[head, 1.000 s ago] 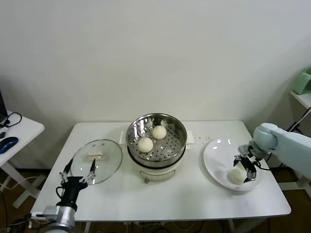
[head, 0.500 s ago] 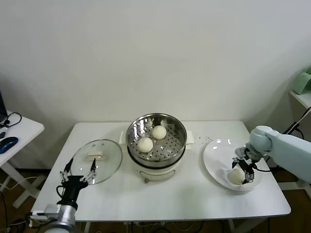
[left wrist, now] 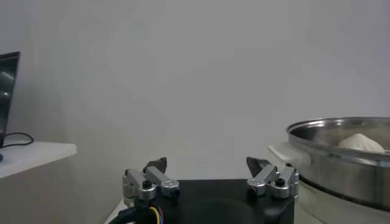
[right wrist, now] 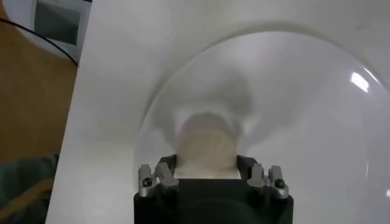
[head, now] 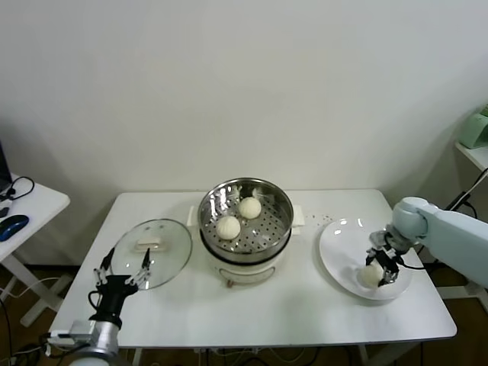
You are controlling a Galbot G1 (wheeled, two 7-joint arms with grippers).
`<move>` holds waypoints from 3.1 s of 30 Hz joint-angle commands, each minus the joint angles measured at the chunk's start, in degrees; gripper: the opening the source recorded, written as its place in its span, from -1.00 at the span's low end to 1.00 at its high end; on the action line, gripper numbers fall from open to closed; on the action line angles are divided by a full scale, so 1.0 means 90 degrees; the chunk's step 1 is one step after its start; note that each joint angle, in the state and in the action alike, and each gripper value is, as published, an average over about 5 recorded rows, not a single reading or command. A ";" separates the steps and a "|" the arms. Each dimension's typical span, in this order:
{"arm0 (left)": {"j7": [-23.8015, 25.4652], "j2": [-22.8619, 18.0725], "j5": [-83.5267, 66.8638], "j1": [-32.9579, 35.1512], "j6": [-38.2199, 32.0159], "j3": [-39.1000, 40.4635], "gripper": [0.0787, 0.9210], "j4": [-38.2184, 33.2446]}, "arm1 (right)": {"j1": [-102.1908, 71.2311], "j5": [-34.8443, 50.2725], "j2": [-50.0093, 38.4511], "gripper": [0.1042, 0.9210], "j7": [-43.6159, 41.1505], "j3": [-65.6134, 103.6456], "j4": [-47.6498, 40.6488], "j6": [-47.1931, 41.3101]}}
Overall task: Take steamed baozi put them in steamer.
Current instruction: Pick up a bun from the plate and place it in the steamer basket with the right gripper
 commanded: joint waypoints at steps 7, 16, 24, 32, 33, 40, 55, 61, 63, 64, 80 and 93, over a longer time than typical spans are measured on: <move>-0.0012 0.0023 0.0009 0.0008 0.0028 -0.0004 0.77 -0.0058 | 0.1881 0.0153 0.0333 0.36 -0.0204 -0.0494 0.0448 0.0787; -0.0020 0.0063 0.0084 0.0037 0.0068 0.0039 0.77 -0.0110 | 0.3675 -0.1327 0.1259 0.36 -0.0367 -0.0624 0.1022 0.2536; -0.0040 0.0091 0.0111 0.0036 0.0107 0.0062 0.77 -0.0144 | 0.4020 -0.2128 0.1812 0.36 -0.0240 -0.0447 0.1720 0.3419; -0.0018 0.0229 0.0049 0.0038 0.0105 0.0066 0.77 -0.0136 | 0.3530 -0.2628 0.2395 0.37 -0.0160 -0.0367 0.2473 0.3479; 0.0001 0.0267 0.0031 0.0025 0.0104 0.0068 0.77 -0.0137 | 0.3453 -0.2671 0.2493 0.37 -0.0148 -0.0362 0.2501 0.3466; 0.0123 0.0338 -0.0024 -0.0133 0.0113 0.0158 0.77 -0.0132 | 0.2920 -0.2766 0.3158 0.37 -0.0100 -0.0456 0.2404 0.3380; 0.0113 0.0274 -0.0034 -0.0170 0.0179 0.0185 0.77 -0.0199 | 0.2222 -0.2935 0.3890 0.39 -0.0066 -0.0807 0.1964 0.3483; 0.0111 0.0269 -0.0030 -0.0157 0.0167 0.0184 0.77 -0.0175 | 0.2141 -0.3037 0.3885 0.39 -0.0064 -0.0897 0.1980 0.3634; 0.0109 0.0262 -0.0029 -0.0158 0.0169 0.0191 0.77 -0.0176 | 0.2137 -0.3045 0.3860 0.39 -0.0062 -0.0931 0.1998 0.3671; 0.0109 0.0257 -0.0029 -0.0158 0.0170 0.0197 0.77 -0.0173 | 0.2133 -0.3049 0.3848 0.39 -0.0061 -0.0945 0.2003 0.3685; 0.0099 0.0251 -0.0011 -0.0193 0.0177 0.0232 0.77 -0.0090 | 0.2053 -0.3077 0.3725 0.37 0.0055 -0.1054 0.1915 0.3843; 0.0089 0.0253 -0.0007 -0.0201 0.0181 0.0223 0.77 -0.0074 | 0.2080 -0.3058 0.3649 0.75 0.0181 -0.0887 0.1846 0.4043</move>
